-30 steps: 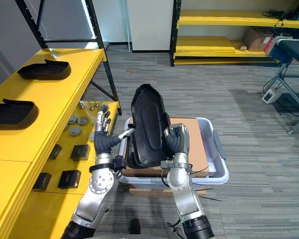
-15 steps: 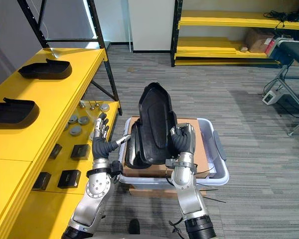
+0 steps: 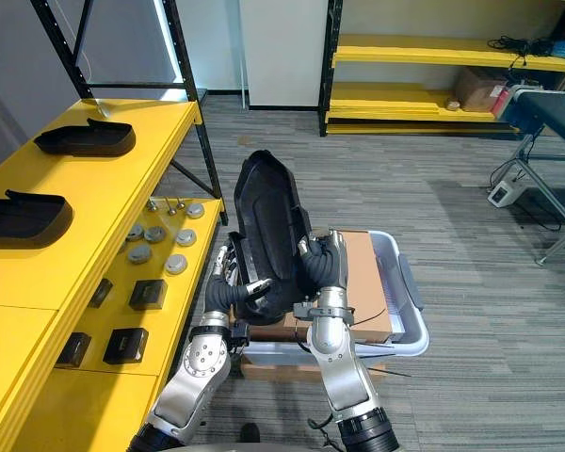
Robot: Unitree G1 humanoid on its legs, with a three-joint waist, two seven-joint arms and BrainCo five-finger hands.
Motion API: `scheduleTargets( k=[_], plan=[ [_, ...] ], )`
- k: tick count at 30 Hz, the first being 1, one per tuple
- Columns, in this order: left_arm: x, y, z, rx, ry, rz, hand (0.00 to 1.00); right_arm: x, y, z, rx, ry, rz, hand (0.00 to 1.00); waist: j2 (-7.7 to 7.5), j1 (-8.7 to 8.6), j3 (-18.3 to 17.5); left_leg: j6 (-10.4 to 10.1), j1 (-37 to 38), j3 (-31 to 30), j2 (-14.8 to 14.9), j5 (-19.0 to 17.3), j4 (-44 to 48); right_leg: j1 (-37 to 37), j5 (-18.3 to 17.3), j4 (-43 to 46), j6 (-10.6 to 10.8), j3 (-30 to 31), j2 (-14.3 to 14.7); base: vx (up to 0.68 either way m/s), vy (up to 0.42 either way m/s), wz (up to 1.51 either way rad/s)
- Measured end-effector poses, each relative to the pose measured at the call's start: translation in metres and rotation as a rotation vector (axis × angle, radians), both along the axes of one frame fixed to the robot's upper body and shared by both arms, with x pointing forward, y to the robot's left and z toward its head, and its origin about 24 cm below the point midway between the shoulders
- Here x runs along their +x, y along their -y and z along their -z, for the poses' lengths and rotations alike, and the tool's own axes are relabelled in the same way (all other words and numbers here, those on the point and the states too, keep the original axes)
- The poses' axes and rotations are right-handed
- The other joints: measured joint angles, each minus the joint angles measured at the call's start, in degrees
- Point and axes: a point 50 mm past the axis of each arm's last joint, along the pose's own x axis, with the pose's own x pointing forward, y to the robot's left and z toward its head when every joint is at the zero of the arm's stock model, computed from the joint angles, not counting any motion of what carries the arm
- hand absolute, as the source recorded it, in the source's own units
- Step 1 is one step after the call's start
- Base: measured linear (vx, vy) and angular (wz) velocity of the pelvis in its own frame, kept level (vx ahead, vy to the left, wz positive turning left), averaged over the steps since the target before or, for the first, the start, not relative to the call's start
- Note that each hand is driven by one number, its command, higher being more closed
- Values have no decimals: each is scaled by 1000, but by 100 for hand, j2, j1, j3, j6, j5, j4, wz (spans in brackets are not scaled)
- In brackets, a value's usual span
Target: Walk over and take plastic housings, then place them on the shelf
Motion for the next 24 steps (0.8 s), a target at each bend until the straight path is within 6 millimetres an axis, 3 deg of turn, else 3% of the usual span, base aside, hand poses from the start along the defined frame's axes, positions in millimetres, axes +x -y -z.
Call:
scheduleTargets(
  k=[8,15,16,24],
  plan=[
    [2,-18,6,-129,-59,-47,100,-6,-7,-4,-54,37,-73,100,-35,5,-180,-1,-21,19,52,1,1,-29,12,-12,-19,24,58,-1,0,-1],
    [4,-16,4,-285,-83,-45,100,-13,-15,-12,-73,101,-143,100,-44,5,-191,1,-23,14,65,4,2,-28,11,-3,-27,19,73,0,0,0],
    [6,-15,2,-312,-82,-44,100,-12,-15,-14,-72,109,-146,0,-44,5,-191,1,-23,13,64,5,2,-28,11,1,-28,19,71,0,0,0],
    [5,-13,0,-308,-67,-33,100,-12,-17,-22,-73,178,-186,0,-47,4,-192,-1,-18,-3,64,4,2,-24,-2,21,-45,1,70,0,0,0]
  ],
)
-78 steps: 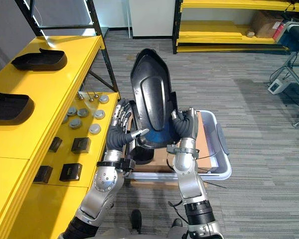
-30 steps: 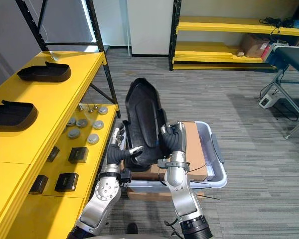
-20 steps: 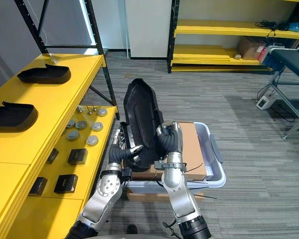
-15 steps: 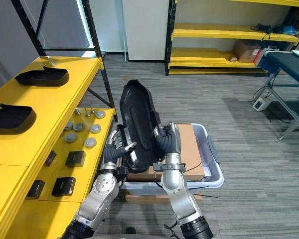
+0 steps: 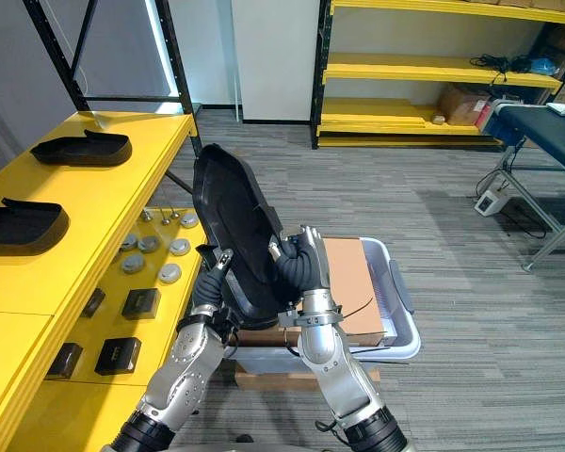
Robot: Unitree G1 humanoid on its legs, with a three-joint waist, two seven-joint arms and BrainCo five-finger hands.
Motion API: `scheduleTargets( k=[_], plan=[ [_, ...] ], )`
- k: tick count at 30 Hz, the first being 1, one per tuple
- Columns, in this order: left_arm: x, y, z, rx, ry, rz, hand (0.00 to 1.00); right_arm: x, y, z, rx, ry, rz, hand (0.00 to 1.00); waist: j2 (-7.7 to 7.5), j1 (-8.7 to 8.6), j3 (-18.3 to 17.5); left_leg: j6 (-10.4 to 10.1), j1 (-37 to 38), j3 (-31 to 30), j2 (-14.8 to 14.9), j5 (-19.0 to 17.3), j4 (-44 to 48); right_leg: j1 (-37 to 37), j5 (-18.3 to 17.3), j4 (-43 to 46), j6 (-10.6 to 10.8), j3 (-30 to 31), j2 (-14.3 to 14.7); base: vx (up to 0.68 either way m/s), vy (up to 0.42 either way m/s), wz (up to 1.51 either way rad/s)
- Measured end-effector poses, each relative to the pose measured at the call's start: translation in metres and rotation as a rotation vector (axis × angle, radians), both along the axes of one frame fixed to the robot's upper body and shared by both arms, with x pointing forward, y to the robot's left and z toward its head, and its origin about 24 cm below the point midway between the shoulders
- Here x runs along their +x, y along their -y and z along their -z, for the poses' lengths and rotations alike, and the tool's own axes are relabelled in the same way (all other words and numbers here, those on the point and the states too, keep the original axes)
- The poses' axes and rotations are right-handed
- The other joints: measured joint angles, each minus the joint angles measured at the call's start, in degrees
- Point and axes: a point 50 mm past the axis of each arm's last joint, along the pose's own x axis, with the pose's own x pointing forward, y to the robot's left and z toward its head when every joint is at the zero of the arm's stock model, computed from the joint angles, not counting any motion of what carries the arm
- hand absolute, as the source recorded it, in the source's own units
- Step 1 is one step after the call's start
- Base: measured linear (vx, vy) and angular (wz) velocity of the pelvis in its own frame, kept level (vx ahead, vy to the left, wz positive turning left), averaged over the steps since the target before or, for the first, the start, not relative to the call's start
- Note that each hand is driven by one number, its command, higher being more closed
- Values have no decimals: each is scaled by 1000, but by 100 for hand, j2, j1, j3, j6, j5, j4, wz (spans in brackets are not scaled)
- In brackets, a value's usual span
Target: Walk over and take plastic housings, then place them on the shelf
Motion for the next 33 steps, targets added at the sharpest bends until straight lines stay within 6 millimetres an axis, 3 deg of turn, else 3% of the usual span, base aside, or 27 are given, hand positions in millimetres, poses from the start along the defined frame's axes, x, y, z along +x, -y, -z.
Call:
scheduleTargets(
  k=[8,12,16,19,25,28,30,32,33],
  plan=[
    [4,-14,-30,249,191,-71,100,-1,11,-8,26,22,-62,0,0,9,0,1,44,-24,2,3,-1,55,-12,1,-5,-24,2,0,0,0],
    [3,-13,-34,282,222,-54,100,1,20,-16,101,36,-80,0,0,24,1,0,48,-24,4,2,-1,56,-13,8,-5,-24,4,0,0,0],
    [-5,-13,-25,282,184,-61,100,0,38,-36,205,99,-57,0,-3,16,4,-1,59,-13,4,1,-2,57,-16,17,0,-18,1,0,0,0],
    [-12,-21,-14,275,134,-84,100,0,64,-50,335,171,15,0,-5,4,6,-4,62,4,11,-1,-2,54,-18,19,1,-10,5,0,0,0],
    [-21,-41,-3,281,70,-169,100,-6,120,-60,517,276,204,0,-10,0,15,-21,57,35,12,-17,-3,48,-34,-26,27,-5,2,0,0,0],
    [-27,-51,4,284,31,-208,100,-15,156,-49,615,294,349,0,-14,-4,23,-25,31,35,11,-20,-3,41,-36,-49,31,-21,1,0,0,0],
    [-31,-55,7,288,14,-224,100,-19,179,-26,650,229,461,0,-20,-8,30,-26,27,31,11,-21,-3,40,-36,-55,31,-28,1,0,0,0],
    [-33,-62,9,293,1,-248,100,-25,202,27,682,16,625,0,-16,-14,43,-28,17,8,11,-22,-3,27,-36,-59,29,-52,1,0,0,4],
    [-33,-62,10,293,0,-249,100,-29,207,44,684,-59,663,0,-9,-15,49,-46,7,-5,11,-34,-3,22,-37,-60,30,-63,1,0,0,6]
  ],
)
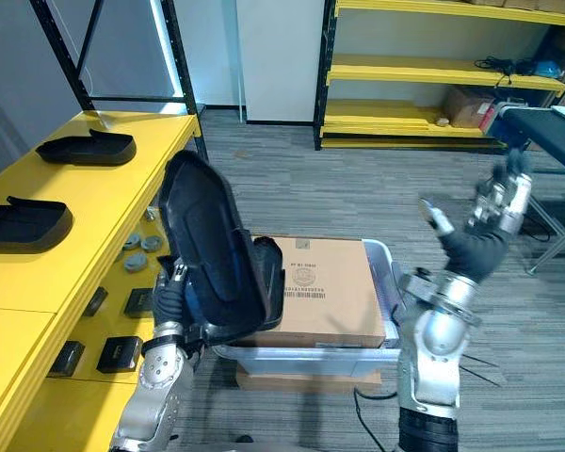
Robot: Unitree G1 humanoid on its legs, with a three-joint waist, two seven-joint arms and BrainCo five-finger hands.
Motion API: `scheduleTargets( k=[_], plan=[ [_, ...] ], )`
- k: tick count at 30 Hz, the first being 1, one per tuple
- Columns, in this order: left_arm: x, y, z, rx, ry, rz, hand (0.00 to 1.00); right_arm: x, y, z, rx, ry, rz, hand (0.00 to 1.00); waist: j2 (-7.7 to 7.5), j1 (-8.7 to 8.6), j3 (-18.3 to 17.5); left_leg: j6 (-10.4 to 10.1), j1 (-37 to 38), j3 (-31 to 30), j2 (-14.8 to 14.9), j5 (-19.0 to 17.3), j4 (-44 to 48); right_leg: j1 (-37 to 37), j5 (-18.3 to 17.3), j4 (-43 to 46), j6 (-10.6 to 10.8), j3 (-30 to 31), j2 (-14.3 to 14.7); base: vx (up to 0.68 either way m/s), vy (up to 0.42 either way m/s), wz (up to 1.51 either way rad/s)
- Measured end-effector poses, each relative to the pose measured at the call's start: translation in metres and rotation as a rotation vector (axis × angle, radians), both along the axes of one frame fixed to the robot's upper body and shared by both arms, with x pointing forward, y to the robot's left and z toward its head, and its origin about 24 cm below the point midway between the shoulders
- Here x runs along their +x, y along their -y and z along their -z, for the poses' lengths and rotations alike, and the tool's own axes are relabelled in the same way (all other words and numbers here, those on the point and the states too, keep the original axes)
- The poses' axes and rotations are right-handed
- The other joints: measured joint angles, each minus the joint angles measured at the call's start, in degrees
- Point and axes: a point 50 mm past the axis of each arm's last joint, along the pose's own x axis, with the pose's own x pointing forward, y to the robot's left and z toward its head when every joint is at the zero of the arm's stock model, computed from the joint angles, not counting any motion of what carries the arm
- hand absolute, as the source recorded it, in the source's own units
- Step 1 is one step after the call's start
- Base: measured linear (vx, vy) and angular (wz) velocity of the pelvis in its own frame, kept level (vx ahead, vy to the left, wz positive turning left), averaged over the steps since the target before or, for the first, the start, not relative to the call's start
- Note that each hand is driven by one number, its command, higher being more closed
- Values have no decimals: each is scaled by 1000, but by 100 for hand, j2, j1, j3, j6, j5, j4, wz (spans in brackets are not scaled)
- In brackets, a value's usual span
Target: Walk over and take plastic housings, then place them on the shelf
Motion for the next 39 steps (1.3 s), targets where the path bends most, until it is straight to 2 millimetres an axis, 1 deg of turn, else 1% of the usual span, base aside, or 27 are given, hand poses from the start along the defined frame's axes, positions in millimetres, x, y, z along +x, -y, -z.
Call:
scheduleTargets(
  k=[1,2,3,4,6,7,9,10,12,14,17,20,21,22,24,25,26,27,29,30,32,34,35,36,37,38,39],
  plan=[
    [-1,-2,0,1,1,1,100,-9,7,34,54,-158,12,0,21,0,13,0,-33,-23,0,0,0,-22,0,0,0,-20,0,0,0,6],
    [-2,-2,1,3,0,6,100,-18,11,61,107,-279,15,0,34,4,17,0,-73,-36,4,0,2,-19,16,-5,-23,-23,-9,17,-2,9],
    [-3,-2,2,4,-5,14,100,-32,13,95,170,-445,4,0,51,3,50,0,-85,-67,3,0,2,-13,21,-11,-25,-50,-10,21,-3,8],
    [-4,-2,3,3,-6,22,100,-41,14,110,199,-522,1,0,63,5,66,0,-87,-78,3,0,2,-9,22,-11,-21,-62,-11,31,-7,12],
    [-4,-3,2,7,5,47,100,-72,7,156,319,-750,-22,0,113,-3,185,-1,-64,-135,-3,1,2,44,-11,-11,-27,-141,-11,26,-9,14],
    [-4,-3,2,7,11,50,100,-80,5,164,345,-795,-27,0,116,0,210,0,-65,-157,-5,1,2,51,-17,-10,-25,-163,-11,33,-17,20],
    [-5,-2,1,1,24,79,100,-111,-8,190,434,-941,-47,0,148,-14,279,0,-43,-316,-21,3,3,140,-63,-4,2,-368,-20,47,-23,30],
    [-6,-2,2,-1,23,82,100,-118,-12,194,455,-970,-58,0,144,-20,299,1,-17,-365,-26,3,3,186,-89,4,9,-416,-24,53,-23,36],
    [-12,-4,6,-2,0,78,100,-135,-33,207,499,-1061,-127,0,72,-16,399,-10,122,-494,-33,-5,3,351,-227,88,8,-590,-47,43,-37,35],
    [-16,-2,5,-13,5,80,100,-141,-48,215,505,-1120,-199,0,14,3,465,-55,65,-676,-61,-34,8,324,-429,376,23,-756,-111,2,-46,57],
    [-22,-1,-9,-25,61,89,100,-144,-70,220,519,-1158,-281,0,-84,19,577,-79,-104,-1237,-248,-17,185,334,-792,894,95,-1393,-339,44,-40,107],
    [-21,2,-28,-65,147,80,100,-138,-74,219,484,-1158,-323,0,-130,201,733,-46,-591,-1908,-616,-125,811,423,-1035,1266,202,-2252,-613,62,-26,142],
    [-21,3,-31,-73,164,79,100,-135,-73,218,473,-1151,-329,0,-115,230,785,-59,-672,-1988,-677,-187,901,465,-1060,1324,214,-2437,-650,11,-6,166],
    [-21,4,-35,-87,186,75,100,-127,-74,214,459,-1120,-338,0,-103,277,842,75,-889,-1544,-632,-464,1088,574,-1133,1433,265,-2867,-761,-23,-1,175],
    [-20,6,-36,-92,197,86,100,-114,-77,210,429,-1082,-371,0,-82,313,927,190,-1136,271,-79,-624,1493,872,-1136,1589,267,-3572,-866,33,24,176],
    [-20,6,-36,-91,198,86,100,-112,-78,209,428,-1081,-377,0,-33,323,914,241,-1167,570,11,-659,1537,927,-1137,1621,268,-3653,-884,80,51,137],
    [-20,7,-36,-94,197,94,100,-112,-81,210,432,-1091,-390,0,-54,320,888,375,-1137,1492,251,-758,1663,1069,-1137,1691,269,-3931,-924,179,70,132],
    [-20,10,-37,-92,207,111,100,-112,-85,211,443,-1096,-395,0,-108,303,880,473,-1074,2198,358,-837,1714,1152,-1132,1708,268,-4130,-1026,165,59,136],
    [-15,15,-40,-94,224,140,100,-106,-92,211,443,-1089,-425,0,-133,312,867,559,-1165,3055,503,-981,1941,1186,-1081,1723,352,-4350,-1133,216,101,94],
    [-8,22,-38,-106,223,174,100,-96,-94,209,436,-1073,-439,0,-151,329,857,645,-1259,2912,386,-1116,2111,1250,-1006,1727,355,-4497,-1207,246,152,72],
    [-1,32,-34,-113,210,226,100,-90,-100,208,444,-1059,-450,0,-200,308,820,704,-1256,2743,244,-1283,2240,1355,-931,1864,283,-4551,-1339,229,179,62],
    [4,45,-32,-117,200,289,100,-89,-102,208,452,-1062,-454,0,-229,302,758,774,-1204,2524,57,-1482,2338,1359,-786,2545,63,-4523,-1694,242,197,70],
    [5,54,-31,-117,195,332,100,-90,-100,208,452,-1069,-449,0,-207,261,749,827,-1098,2293,-34,-1571,2354,1242,-536,3278,-517,-4224,-1957,272,180,91],
    [6,59,-31,-112,193,361,100,-91,-102,209,457,-1070,-451,0,-192,141,733,829,-987,2035,-69,-1630,2346,855,-741,3938,-833,-3321,-1976,271,161,91],
    [8,60,-30,-109,190,366,100,-91,-102,209,456,-1070,-455,0,-187,127,735,829,-895,1935,-78,-1629,2278,571,-946,4163,-781,-2684,-1832,246,130,81],
    [10,58,-27,-101,176,354,100,-88,-101,208,447,-1063,-455,0,-176,86,738,821,-699,1796,-92,-1624,2147,48,-1293,4434,-555,-1695,-1500,215,120,58],
    [11,54,-23,-89,160,341,100,-84,-99,207,436,-1061,-457,0,-172,36,740,814,-491,1708,-122,-1623,2020,-357,-1525,4449,-419,-1116,-1263,200,111,49]
  ],
)
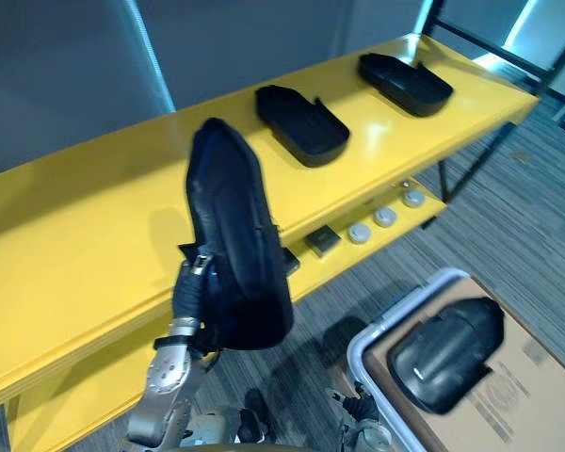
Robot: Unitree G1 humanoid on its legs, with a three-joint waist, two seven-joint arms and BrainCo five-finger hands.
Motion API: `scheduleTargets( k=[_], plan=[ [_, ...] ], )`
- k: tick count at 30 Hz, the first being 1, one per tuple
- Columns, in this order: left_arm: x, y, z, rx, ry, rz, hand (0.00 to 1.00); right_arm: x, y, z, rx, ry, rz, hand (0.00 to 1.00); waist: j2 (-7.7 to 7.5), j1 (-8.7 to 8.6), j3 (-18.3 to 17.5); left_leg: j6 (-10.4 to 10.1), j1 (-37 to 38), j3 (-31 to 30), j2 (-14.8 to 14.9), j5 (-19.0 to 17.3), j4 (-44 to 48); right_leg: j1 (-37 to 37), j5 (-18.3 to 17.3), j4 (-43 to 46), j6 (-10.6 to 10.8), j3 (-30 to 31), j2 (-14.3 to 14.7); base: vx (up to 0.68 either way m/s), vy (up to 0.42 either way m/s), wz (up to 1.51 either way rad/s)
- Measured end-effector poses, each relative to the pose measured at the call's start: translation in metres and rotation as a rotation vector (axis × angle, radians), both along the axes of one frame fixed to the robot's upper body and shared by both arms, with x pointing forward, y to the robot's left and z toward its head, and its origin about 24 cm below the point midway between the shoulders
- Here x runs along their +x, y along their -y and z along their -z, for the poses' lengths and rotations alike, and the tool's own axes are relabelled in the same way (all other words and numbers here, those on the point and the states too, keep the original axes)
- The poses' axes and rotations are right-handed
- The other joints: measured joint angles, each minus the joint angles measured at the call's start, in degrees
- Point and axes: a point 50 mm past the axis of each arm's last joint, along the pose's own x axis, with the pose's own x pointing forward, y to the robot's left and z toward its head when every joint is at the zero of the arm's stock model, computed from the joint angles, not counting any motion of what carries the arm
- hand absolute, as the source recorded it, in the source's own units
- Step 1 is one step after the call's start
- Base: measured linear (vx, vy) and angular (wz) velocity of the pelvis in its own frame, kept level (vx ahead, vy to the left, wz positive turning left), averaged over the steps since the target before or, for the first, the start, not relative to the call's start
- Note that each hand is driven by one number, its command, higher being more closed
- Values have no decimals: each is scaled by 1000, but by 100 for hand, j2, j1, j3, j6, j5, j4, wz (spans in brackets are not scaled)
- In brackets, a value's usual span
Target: Walk over and take plastic housings, then place them on the shelf
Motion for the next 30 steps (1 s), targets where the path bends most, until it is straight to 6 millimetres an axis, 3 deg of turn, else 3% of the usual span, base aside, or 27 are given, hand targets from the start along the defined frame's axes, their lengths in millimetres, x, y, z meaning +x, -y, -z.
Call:
scheduleTargets(
  k=[3,4,6,7,8,9,12,13,17,22,30],
  plan=[
    [0,-3,4,24,-12,-3,100,2,2,-1,-15,5,-8,0,24,-58,-4,-27,273,-277,-94,5,-119,-630,-213,-516,214,627,382,168,39,55],
    [0,-1,4,23,-12,1,100,2,5,-2,-30,7,-6,0,55,-78,9,-65,350,-469,-107,-16,-97,-892,-228,-862,234,1042,658,175,-40,90],
    [0,1,4,24,-11,9,100,-1,7,-1,-42,-2,-9,0,62,-86,9,-157,417,-801,-108,-68,32,-1089,-176,-1381,318,1716,1061,139,-78,116],
    [-1,2,4,28,-9,10,100,-8,5,0,-46,-17,-8,0,-24,-66,-43,-284,414,-993,-191,-149,67,-1089,87,-1813,410,2029,1148,54,-76,118],
    [-1,3,4,30,-8,8,100,-12,4,1,-44,-27,-6,0,-93,-53,-85,-305,439,-1027,-238,-196,46,-1091,231,-1888,404,2063,1113,132,-195,139],
    [-2,3,4,22,-14,-5,100,-20,1,3,-41,-47,4,0,-205,25,-157,-424,446,-1152,-293,-362,179,-1014,600,-1970,418,2065,1027,136,-181,83],
    [-8,0,8,22,-30,-34,100,-12,6,-5,-66,9,0,0,60,163,-272,-727,364,-1187,54,-596,420,-772,696,-2318,304,1743,1263,141,-171,28],
    [-8,0,8,27,-30,-34,100,-10,6,-6,-67,19,-1,0,92,151,-301,-732,346,-1160,127,-598,408,-738,722,-2409,268,1674,1297,164,-183,22],
    [-7,0,7,55,-21,-53,100,-12,6,-6,-73,24,-4,0,73,126,-344,-1117,615,-934,355,-308,8,-383,811,-2873,139,1394,1416,149,-141,26],
    [-3,-22,11,185,-43,-188,100,-11,7,-7,-81,26,-17,0,156,95,-443,-1070,1011,-897,419,-8,-611,106,1205,-3714,73,1345,1618,84,-35,-3],
    [30,-80,15,439,-108,-458,100,-7,3,-6,-76,30,-81,0,186,-29,-482,-940,1004,-992,296,378,-1046,387,1884,-4719,93,1331,1660,-47,12,3]
  ],
)
